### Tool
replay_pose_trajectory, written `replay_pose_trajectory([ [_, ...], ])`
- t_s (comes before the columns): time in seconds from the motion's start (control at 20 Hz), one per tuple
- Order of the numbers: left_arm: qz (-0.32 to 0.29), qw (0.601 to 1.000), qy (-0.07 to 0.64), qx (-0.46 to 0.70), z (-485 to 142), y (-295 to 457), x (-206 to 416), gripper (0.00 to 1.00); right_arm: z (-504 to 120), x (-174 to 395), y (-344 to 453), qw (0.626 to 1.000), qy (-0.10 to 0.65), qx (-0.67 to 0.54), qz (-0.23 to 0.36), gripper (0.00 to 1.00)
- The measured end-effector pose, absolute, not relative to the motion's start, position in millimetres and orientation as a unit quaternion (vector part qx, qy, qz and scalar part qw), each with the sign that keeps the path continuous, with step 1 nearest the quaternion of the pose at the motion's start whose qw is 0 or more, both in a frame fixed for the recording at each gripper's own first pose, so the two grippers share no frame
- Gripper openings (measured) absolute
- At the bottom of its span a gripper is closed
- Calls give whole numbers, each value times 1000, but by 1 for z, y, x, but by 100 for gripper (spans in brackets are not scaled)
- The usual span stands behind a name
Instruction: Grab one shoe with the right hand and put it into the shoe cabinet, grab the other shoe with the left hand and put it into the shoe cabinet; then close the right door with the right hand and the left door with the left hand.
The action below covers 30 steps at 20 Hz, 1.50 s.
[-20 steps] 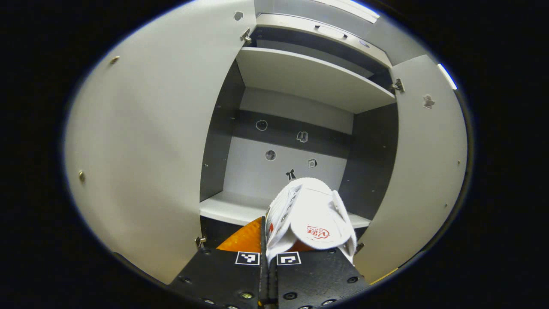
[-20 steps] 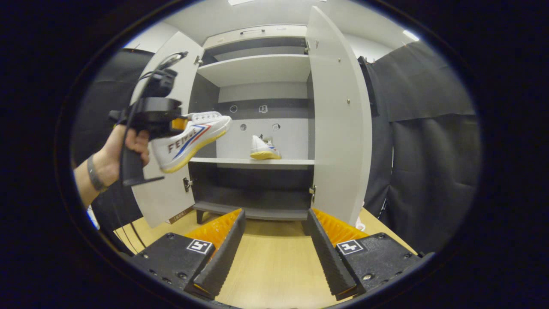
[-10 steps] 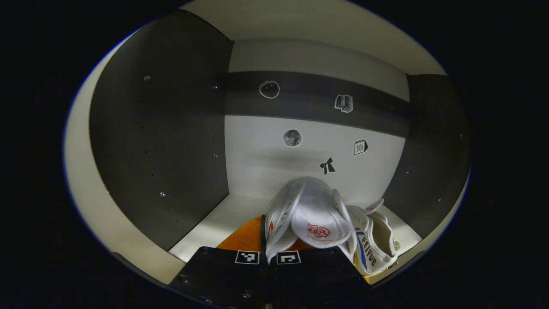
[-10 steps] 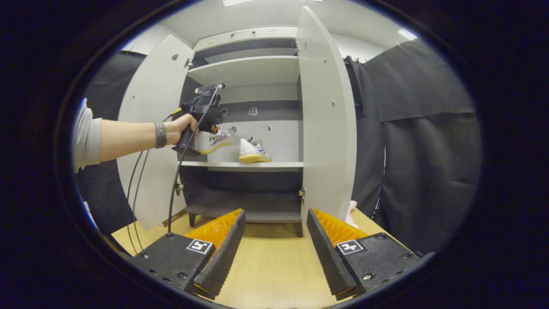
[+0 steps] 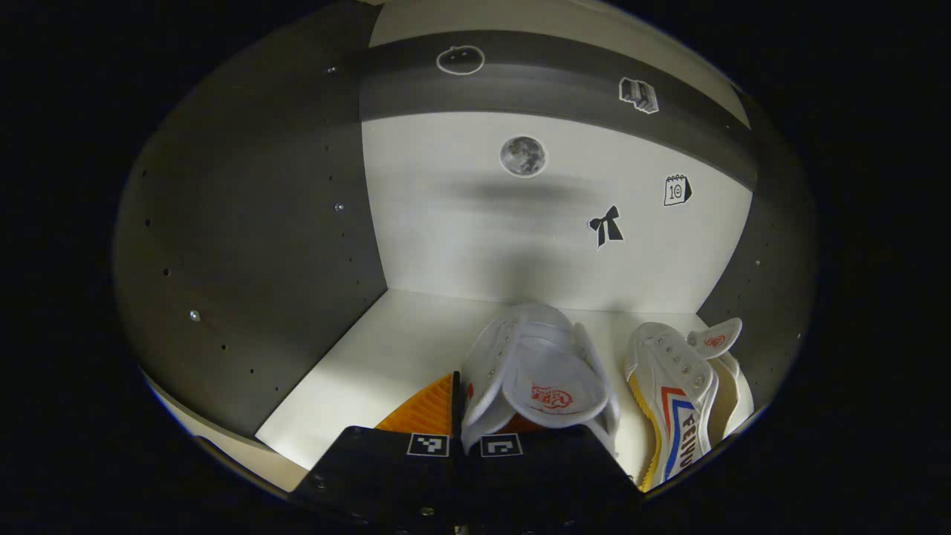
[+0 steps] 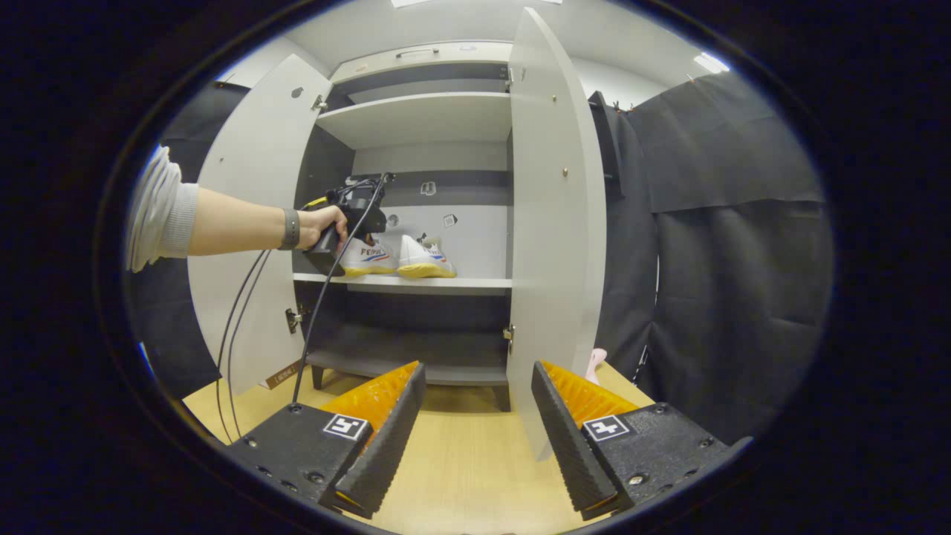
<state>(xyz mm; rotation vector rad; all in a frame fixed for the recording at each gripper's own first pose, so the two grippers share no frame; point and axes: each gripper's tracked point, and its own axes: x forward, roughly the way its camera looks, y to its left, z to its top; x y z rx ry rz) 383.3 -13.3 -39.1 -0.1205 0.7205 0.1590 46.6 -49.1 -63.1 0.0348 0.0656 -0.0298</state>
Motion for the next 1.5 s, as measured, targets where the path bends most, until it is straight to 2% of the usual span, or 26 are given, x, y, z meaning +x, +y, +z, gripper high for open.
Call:
replay_pose_trajectory([
  [0.15,48,928,361,-77,-40,-22,382,6,-63,50,-47,999,33,22,-9,91],
  [0.2,45,931,354,-75,-35,-21,383,17,-62,51,-46,999,32,22,-9,91],
  [0.25,34,933,350,-79,-33,-23,383,23,-62,51,-45,999,31,21,-8,91],
  [0.3,33,931,355,-78,-30,-23,377,43,-63,52,-44,999,32,21,-6,91],
  [0.35,38,930,358,-73,-30,-19,374,46,-63,52,-42,999,32,21,-4,91],
  [0.4,36,931,358,-69,-27,-17,370,33,-63,52,-41,999,32,22,-2,90],
  [0.45,32,933,352,-66,-22,-15,366,48,-62,51,-39,999,31,22,1,90],
  [0.5,27,936,345,-68,-16,-16,363,39,-63,50,-38,999,31,23,3,90],
  [0.65,15,945,318,-75,0,-17,347,39,-64,49,-31,999,33,23,12,90],
  [0.7,11,949,305,-75,8,-19,341,51,-64,48,-30,999,32,23,14,91],
  [0.75,12,955,288,-72,18,-17,336,39,-63,47,-27,999,31,22,17,90],
  [0.85,11,968,245,-55,43,-13,322,39,-64,43,-25,999,32,23,21,90],
  [0.9,3,973,224,-51,57,-15,311,35,-64,42,-23,999,32,24,22,90],
  [1.0,-12,982,182,-47,79,-20,285,34,-64,38,-22,999,33,25,25,91],
  [1.05,-17,986,162,-45,88,-20,268,51,-65,36,-21,999,33,25,26,91],
  [1.1,-24,988,143,-46,94,-23,249,34,-65,34,-20,999,33,24,27,90],
  [1.15,-31,991,121,-49,99,-26,229,51,-65,32,-20,999,32,23,27,91],
  [1.2,-33,993,98,-51,103,-25,207,34,-65,30,-20,999,32,21,27,91],
  [1.25,-35,995,75,-49,105,-27,186,22,-65,28,-19,999,32,19,28,91],
  [1.35,-21,998,45,-34,96,-22,145,57,-64,25,-18,999,32,19,31,90],
  [1.4,-16,999,37,-29,90,-21,122,41,-64,22,-15,999,32,20,34,91],
  [1.5,-11,999,25,-28,77,-23,80,42,-63,19,-13,999,33,18,34,91],
])
